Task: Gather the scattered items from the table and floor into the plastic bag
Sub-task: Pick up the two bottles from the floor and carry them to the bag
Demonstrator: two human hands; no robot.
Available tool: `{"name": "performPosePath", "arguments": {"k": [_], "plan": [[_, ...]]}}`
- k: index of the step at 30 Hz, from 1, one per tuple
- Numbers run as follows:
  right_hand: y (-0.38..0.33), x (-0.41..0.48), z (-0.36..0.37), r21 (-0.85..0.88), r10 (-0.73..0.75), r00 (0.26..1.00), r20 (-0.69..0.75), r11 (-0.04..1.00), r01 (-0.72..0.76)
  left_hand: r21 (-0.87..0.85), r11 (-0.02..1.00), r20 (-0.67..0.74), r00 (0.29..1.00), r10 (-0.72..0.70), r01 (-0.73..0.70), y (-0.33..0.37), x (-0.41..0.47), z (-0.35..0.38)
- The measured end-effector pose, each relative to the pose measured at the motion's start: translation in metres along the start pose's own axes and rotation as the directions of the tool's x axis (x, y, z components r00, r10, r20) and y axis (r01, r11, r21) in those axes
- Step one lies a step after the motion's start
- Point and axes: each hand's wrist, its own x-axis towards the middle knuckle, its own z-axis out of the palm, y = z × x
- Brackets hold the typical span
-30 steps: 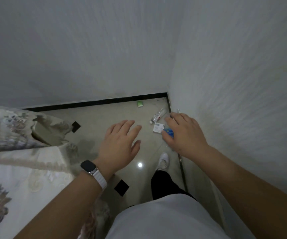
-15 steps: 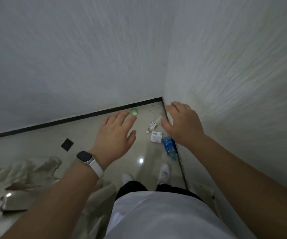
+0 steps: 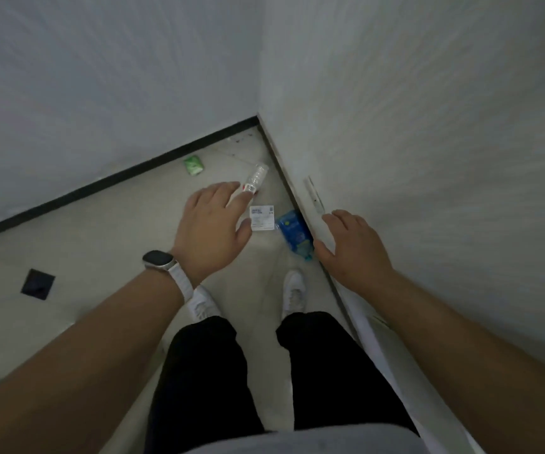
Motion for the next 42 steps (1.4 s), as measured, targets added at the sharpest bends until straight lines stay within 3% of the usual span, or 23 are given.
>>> {"name": "performPosePath", "arguments": {"k": [8,13,18,22,27,33,42], "plan": [[0.075,0.090,0.200,0.118,0.107,0.987,0.116,0.986,-0.121,-0.160,0.985,0.055,0.997,-0.056,0.064,-0.078,0.063,0.232],[0.122,0.128,0.309,0.110,0.162,0.975,0.150,0.978,-0.179,-0.124,0.990,0.137,0.990,-0.044,0.061,-0.118,0.096,0.359],[0.166,0.151,0.398,0.093,0.219,0.958,0.187,0.966,-0.240,-0.094,0.989,0.127,0.987,-0.099,0.111,-0.150,0.126,0.444],[0.181,0.163,0.448,0.104,0.224,0.954,0.202,0.963,-0.248,-0.116,0.970,0.088,0.975,-0.206,0.215,-0.172,0.155,0.484],[0.181,0.172,0.481,-0.025,0.295,0.947,0.125,0.955,-0.295,-0.194,0.936,0.077,0.956,-0.283,0.292,-0.190,0.181,0.514],[0.175,0.183,0.492,-0.094,0.380,0.915,0.137,0.924,-0.370,-0.245,0.875,0.206,0.904,-0.374,0.417,-0.205,0.199,0.527],[0.160,0.194,0.460,0.012,0.288,0.957,0.014,0.957,-0.289,-0.214,0.877,0.155,0.901,-0.405,0.431,-0.206,0.184,0.514]]}}
